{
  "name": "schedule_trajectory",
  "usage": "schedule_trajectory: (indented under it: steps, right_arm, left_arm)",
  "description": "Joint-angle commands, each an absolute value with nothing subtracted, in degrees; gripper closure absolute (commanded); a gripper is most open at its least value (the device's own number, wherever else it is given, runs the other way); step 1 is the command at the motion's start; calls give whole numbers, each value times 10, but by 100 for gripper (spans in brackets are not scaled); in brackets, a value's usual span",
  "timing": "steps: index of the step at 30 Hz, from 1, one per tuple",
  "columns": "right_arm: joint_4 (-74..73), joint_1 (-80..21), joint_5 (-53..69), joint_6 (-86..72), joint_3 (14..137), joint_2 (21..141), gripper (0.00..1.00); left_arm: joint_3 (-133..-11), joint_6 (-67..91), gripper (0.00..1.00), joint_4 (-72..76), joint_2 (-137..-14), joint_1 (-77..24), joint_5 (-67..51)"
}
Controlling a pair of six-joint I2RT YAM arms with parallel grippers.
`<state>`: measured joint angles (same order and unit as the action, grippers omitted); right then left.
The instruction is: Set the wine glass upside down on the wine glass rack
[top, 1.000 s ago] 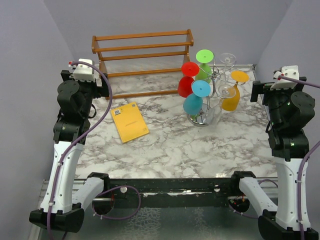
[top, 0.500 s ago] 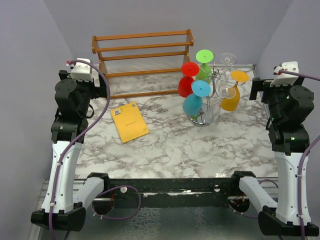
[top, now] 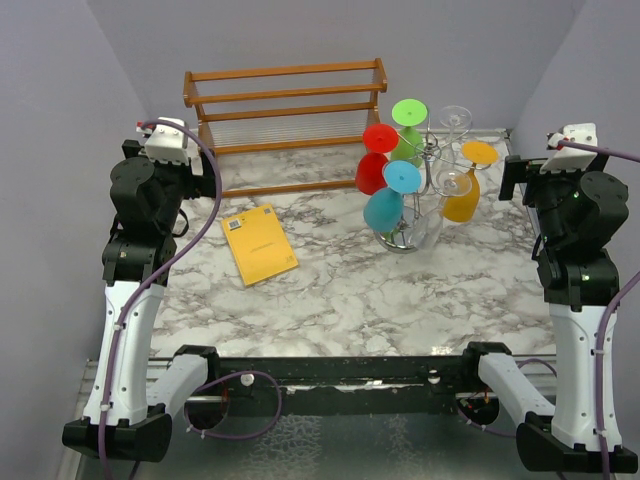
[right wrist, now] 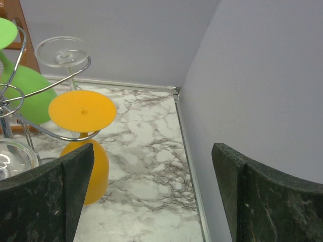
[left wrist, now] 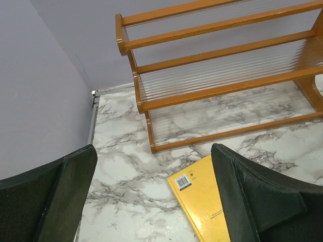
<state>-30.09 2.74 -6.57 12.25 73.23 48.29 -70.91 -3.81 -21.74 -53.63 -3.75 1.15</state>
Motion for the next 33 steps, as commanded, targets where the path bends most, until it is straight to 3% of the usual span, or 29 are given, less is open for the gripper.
schedule_trajectory:
  steps: [1, 33]
  right_arm:
    - [-315, 32, -52, 114, 741, 480, 0]
    - [-320, 38, -55, 116, 745, 470, 0]
  left_arm:
    - [-714, -36, 1, -214, -532, -34, -15]
    - [-714, -40, 1, -216, -528, -34, -25]
